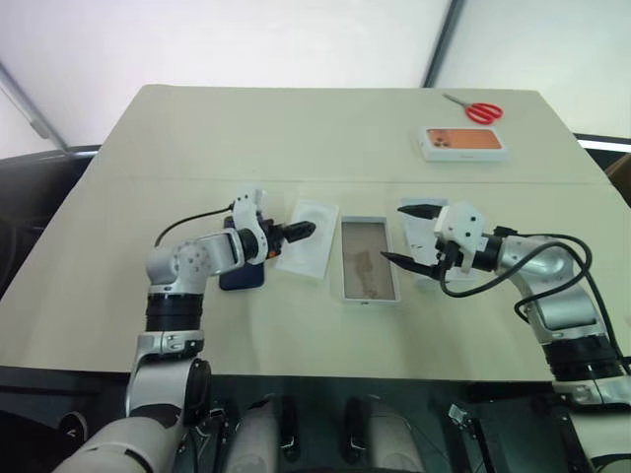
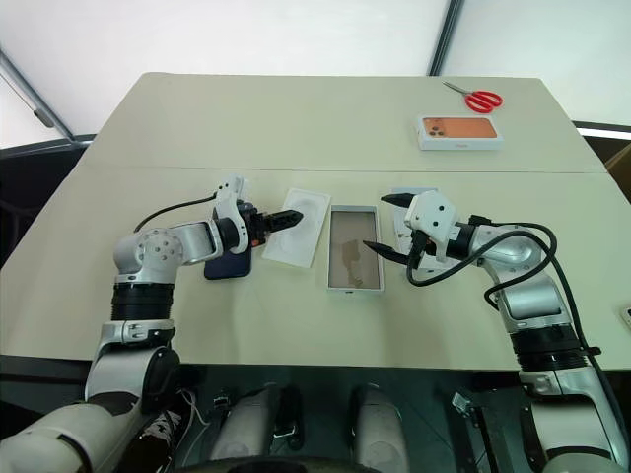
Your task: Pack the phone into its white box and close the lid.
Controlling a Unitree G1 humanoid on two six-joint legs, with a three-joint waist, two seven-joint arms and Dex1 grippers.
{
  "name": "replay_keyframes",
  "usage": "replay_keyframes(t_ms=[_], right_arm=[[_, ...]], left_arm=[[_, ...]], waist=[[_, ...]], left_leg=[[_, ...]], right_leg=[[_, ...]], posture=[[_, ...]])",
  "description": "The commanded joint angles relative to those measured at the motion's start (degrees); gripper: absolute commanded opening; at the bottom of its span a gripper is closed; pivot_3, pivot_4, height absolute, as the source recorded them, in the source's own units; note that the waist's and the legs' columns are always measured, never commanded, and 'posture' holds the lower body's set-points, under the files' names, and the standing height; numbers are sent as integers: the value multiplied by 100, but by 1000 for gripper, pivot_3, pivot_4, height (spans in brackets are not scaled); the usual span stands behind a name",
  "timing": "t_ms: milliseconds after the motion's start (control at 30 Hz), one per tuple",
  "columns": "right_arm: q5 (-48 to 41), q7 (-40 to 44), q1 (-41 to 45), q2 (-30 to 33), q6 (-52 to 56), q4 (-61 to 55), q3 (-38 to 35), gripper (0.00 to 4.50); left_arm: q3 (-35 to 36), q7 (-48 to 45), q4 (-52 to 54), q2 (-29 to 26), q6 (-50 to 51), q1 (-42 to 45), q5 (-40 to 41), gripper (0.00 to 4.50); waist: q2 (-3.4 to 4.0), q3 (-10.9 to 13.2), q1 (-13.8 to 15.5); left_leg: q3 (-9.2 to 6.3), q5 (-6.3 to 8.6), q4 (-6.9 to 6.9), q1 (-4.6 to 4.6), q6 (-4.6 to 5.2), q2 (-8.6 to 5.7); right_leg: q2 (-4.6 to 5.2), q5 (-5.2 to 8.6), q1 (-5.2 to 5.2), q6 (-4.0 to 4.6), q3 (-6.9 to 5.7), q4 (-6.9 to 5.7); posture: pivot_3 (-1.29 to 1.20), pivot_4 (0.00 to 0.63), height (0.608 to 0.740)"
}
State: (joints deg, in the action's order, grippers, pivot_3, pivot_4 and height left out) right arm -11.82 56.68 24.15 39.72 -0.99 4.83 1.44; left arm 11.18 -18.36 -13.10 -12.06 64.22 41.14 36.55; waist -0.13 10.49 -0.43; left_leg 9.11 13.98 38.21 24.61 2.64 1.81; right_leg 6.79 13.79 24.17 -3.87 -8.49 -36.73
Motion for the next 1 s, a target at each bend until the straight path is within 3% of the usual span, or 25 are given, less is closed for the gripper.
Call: replay_keyframes(t_ms=[33,67,167,400,733,900,1000], right_arm=[[-16,-71,113,-47,-97,-104,-100,4468],[-5,-83,111,-49,-99,-110,-104,4468],[18,-96,96,-44,-100,-134,-111,4500],[22,-109,79,-22,-94,-158,-124,4500],[-154,-2,2,-55,123,-255,-79,4500],[-937,381,-453,-24,1208,-1193,12,4500],[-861,557,-766,91,1388,-1562,241,4500]], left_arm=[[106,23,-139,91,78,74,35,4500],[141,40,-186,103,102,89,35,4500],[198,90,-293,127,42,86,-29,3656],[375,131,-395,134,148,125,71,64],[1007,393,-285,148,374,197,375,21],[1593,647,-4,110,499,315,714,21],[1623,664,187,63,294,316,704,21]], waist=[[0,0,2],[0,0,2],[0,0,3],[-1,0,-8],[-2,1,-21],[-8,4,-11],[-12,6,1]], left_leg=[[0,0,0,0,0,0],[0,0,0,0,0,0],[0,0,0,-2,0,-1],[0,0,1,-2,0,-1],[1,0,1,-6,-1,0],[0,0,1,-5,-1,0],[-3,0,1,-5,-2,0]], right_leg=[[0,0,0,0,0,-1],[1,0,-1,0,0,-1],[1,0,-2,0,0,-2],[1,0,-1,-1,0,-3],[1,1,-1,-1,4,-11],[6,2,1,-2,5,-12],[9,2,0,-2,5,-14]], posture=[[0,150,738],[0,150,738],[0,150,738],[0,150,738],[0,150,738],[0,150,738],[0,150,738]])
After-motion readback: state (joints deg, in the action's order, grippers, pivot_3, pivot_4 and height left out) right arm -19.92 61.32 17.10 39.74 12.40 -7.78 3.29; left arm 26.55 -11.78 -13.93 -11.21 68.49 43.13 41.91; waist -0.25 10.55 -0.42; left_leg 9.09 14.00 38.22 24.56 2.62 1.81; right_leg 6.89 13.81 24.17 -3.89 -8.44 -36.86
